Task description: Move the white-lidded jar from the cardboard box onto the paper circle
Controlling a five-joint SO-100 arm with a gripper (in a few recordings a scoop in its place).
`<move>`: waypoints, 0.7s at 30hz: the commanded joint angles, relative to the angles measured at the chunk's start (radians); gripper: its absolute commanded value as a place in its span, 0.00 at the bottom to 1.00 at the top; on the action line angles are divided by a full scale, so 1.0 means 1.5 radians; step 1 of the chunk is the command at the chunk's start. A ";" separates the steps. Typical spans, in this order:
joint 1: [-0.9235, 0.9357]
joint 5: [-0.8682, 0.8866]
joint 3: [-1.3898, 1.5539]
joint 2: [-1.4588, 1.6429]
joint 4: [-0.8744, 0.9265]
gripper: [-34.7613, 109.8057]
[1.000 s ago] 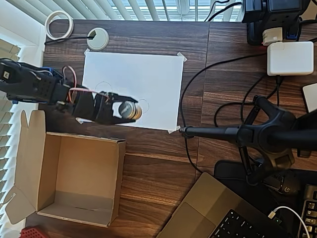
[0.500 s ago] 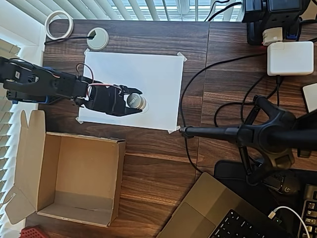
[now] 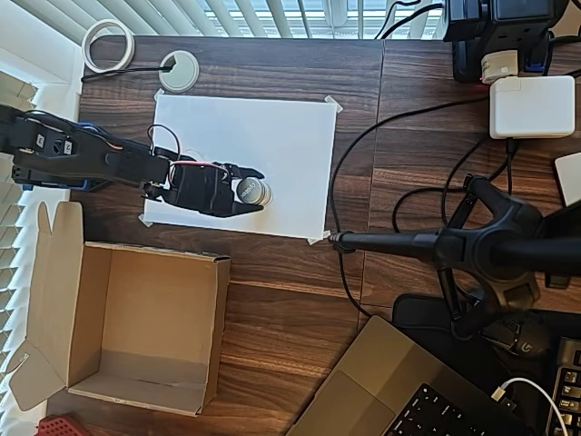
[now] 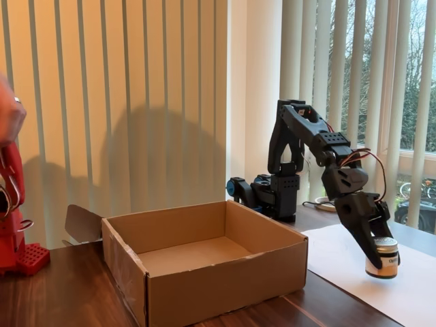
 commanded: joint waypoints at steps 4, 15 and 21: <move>0.014 -0.005 -0.030 0.006 -0.008 0.24; 0.011 0.006 -0.065 -0.021 -0.008 0.24; 0.010 0.010 -0.081 -0.033 -0.008 0.24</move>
